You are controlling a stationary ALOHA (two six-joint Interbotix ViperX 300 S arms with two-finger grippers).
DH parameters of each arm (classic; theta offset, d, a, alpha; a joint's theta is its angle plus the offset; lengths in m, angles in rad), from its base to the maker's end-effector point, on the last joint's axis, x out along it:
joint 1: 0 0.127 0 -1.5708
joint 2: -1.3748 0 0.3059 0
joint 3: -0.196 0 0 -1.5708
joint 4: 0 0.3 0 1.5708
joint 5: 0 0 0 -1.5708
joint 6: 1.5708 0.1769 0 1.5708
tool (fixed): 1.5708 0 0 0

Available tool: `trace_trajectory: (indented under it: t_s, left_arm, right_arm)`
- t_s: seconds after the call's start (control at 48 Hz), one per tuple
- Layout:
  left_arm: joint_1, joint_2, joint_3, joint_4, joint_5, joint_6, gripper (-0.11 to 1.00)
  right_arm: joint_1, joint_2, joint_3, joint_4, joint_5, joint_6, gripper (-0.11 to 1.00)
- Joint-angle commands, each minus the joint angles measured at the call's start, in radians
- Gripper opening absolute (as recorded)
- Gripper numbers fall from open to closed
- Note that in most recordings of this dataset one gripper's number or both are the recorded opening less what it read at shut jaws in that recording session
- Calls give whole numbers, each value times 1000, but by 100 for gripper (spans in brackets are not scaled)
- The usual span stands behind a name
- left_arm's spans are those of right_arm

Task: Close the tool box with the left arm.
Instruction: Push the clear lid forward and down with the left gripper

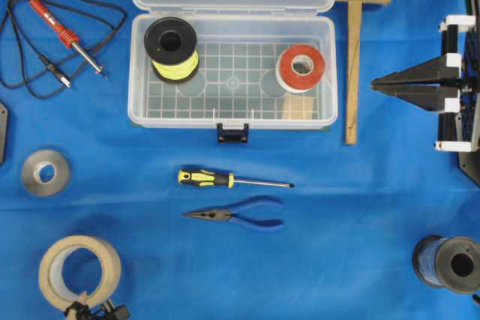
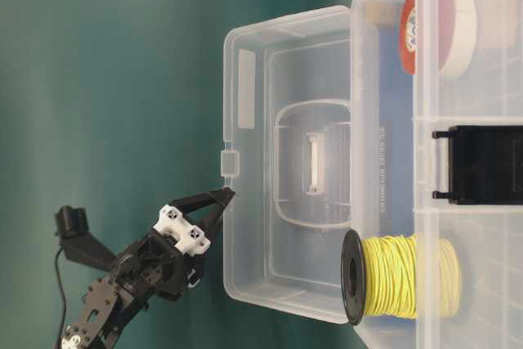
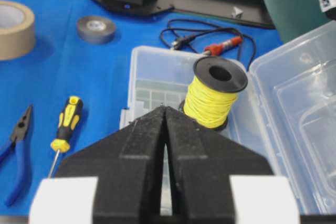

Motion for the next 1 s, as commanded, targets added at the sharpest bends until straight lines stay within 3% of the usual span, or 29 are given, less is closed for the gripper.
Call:
trace_trajectory:
  t_s: [0.0, 0.188, 0.584, 0.98]
  left_arm:
    - [0, -2, -44, 3, 29, 2, 92]
    - [-21, -3, -41, 5, 89, -2, 92]
    - [-178, -72, -29, 3, 276, -8, 92]
    - [-344, -236, 63, -2, 313, -54, 92]
  right_arm:
    - [-2, 14, -14, -2, -8, -2, 0]
    - [-2, 20, -14, -2, -6, -3, 0]
    - [0, 20, -12, 0, -3, -5, 0]
    - [-2, 20, -14, -21, -8, -8, 0]
